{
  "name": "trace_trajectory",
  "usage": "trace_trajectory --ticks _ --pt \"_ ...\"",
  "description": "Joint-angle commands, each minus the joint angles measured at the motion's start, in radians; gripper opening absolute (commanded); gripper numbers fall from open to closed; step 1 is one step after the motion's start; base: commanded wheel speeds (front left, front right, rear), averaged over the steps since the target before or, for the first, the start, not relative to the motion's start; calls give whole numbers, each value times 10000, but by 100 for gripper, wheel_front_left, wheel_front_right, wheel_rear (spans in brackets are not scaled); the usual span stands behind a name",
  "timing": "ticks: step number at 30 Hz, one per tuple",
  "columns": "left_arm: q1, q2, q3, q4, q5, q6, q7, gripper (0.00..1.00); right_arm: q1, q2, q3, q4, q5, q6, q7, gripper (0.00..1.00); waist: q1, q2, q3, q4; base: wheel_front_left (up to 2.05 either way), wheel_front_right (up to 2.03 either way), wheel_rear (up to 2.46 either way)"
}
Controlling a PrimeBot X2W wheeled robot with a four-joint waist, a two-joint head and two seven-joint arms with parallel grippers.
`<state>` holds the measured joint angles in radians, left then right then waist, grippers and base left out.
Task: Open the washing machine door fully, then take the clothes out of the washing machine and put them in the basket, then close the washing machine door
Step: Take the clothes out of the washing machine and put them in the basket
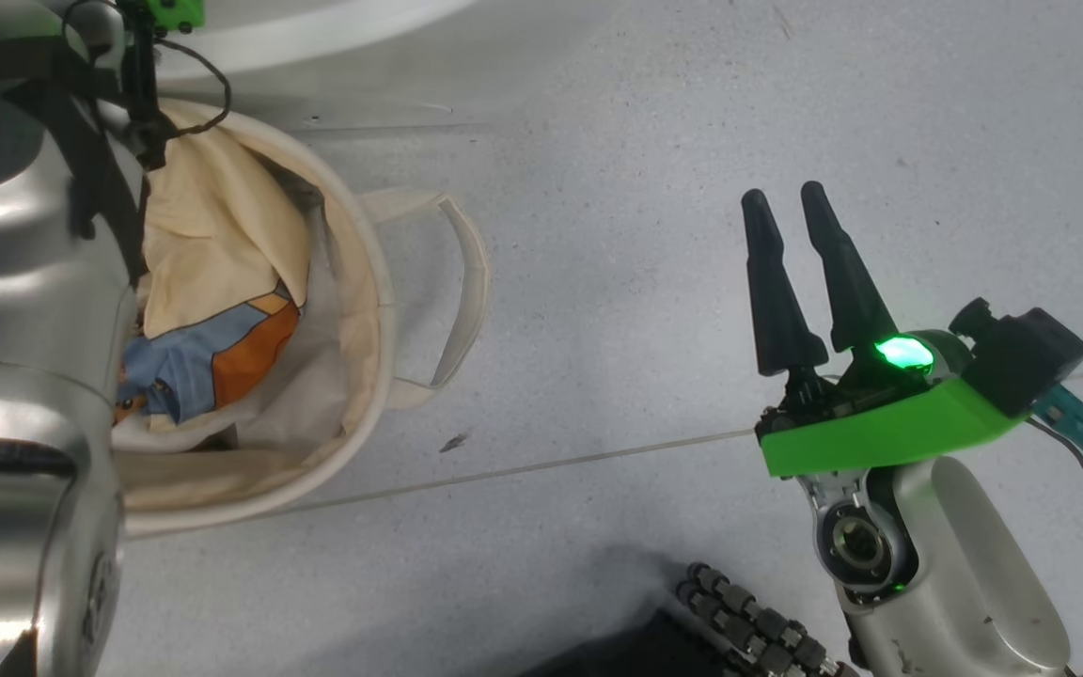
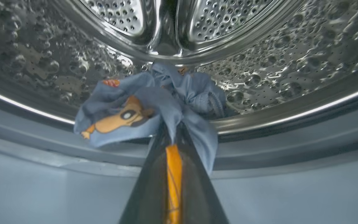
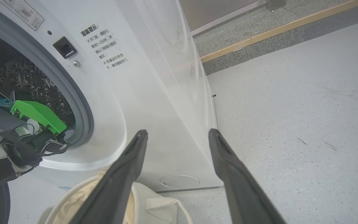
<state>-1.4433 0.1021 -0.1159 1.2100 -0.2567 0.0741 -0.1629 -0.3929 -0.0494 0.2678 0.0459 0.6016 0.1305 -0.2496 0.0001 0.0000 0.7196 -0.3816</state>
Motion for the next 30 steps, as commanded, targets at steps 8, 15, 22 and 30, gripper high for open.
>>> trace_trajectory --ticks 8,15,22,30 --pt "-95 15 -340 -418 264 -202 -930 0 225 -8 85 -141 -203 2 -122 100 -1 0 -532 344 0 0 0" --pt "829 60 -389 -2059 475 -175 -984 0 311 -8 -11 -29 -493 2 -122 100 -1 0 -1223 800 0 0 0" --pt "2618 7 -182 -4395 617 -228 -987 0 545 -8 -310 199 -812 2 -122 100 -1 0 -2171 1359 0 0 0" --pt "4652 -187 -2 -6966 818 -338 -988 0 936 -8 -608 375 -1176 2 -122 100 -1 0 -3348 1948 0 0 0"
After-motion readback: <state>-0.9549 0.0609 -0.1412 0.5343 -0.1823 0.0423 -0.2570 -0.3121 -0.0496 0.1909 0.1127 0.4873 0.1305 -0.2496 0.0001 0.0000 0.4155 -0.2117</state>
